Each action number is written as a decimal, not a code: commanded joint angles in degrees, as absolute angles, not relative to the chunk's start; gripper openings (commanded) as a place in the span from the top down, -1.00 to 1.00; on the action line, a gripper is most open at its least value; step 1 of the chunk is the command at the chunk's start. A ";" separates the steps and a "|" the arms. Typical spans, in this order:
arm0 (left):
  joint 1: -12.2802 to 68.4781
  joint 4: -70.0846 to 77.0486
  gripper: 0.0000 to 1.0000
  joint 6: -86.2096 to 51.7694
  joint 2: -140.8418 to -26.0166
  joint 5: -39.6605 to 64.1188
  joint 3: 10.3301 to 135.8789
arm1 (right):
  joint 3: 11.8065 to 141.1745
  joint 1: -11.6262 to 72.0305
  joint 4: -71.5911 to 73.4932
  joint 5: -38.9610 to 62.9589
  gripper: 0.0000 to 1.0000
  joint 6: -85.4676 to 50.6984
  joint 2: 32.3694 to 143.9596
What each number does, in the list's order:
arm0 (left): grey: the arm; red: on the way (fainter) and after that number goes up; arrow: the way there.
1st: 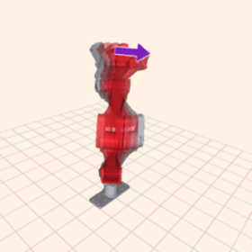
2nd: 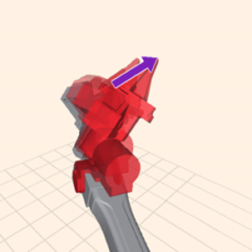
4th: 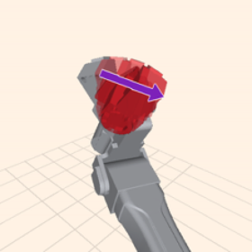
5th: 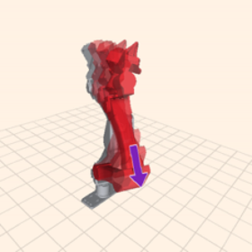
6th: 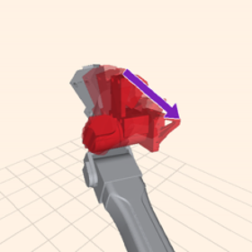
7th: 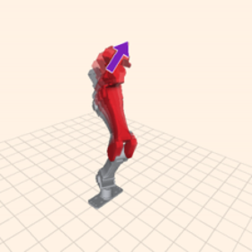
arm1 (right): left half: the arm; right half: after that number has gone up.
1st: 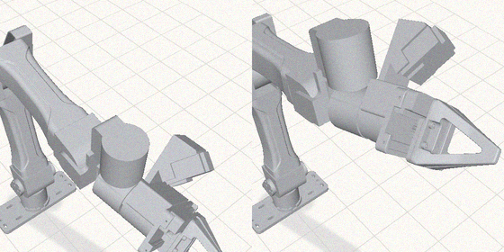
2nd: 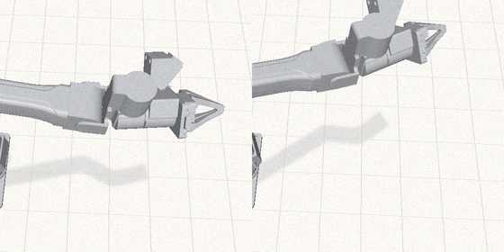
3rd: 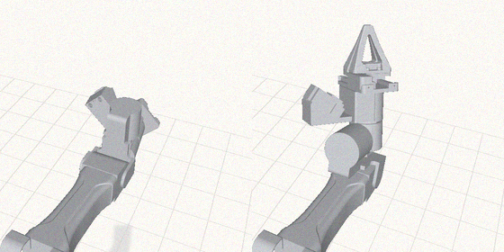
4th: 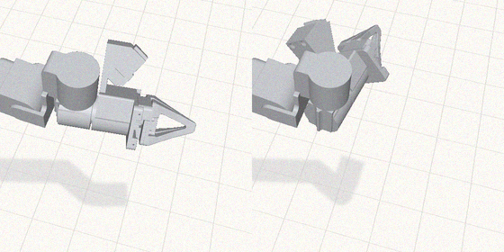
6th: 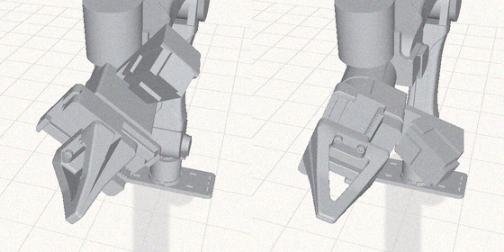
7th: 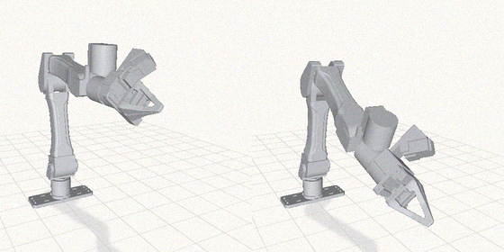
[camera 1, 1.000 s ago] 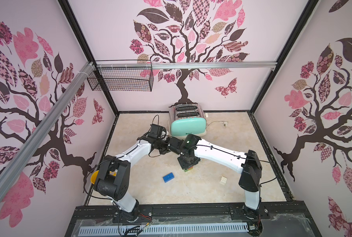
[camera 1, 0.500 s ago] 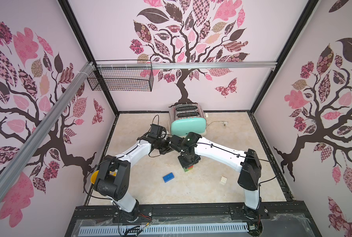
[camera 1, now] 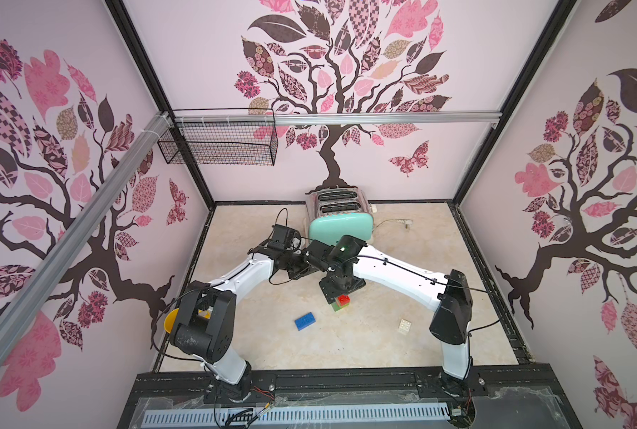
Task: Assemble a spoon with lego
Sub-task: Pick up the lego brick from the center of the board.
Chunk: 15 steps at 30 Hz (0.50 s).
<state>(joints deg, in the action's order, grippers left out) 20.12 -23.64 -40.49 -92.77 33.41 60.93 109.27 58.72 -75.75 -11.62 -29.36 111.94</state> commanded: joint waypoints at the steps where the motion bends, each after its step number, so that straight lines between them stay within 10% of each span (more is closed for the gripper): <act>1: 19.01 -24.96 1.00 -40.16 -91.74 30.15 60.12 | 113.60 62.84 -76.86 -17.77 -0.62 -28.21 106.89; 15: -1.71 -31.46 1.00 -43.51 -73.71 20.92 46.65 | 106.17 72.77 -55.93 -9.41 -0.57 0.77 114.93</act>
<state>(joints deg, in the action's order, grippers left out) -0.49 -29.26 -43.42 -74.78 22.13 48.95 106.08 73.25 -57.89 -8.78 -7.84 110.08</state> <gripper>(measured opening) 0.043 0.785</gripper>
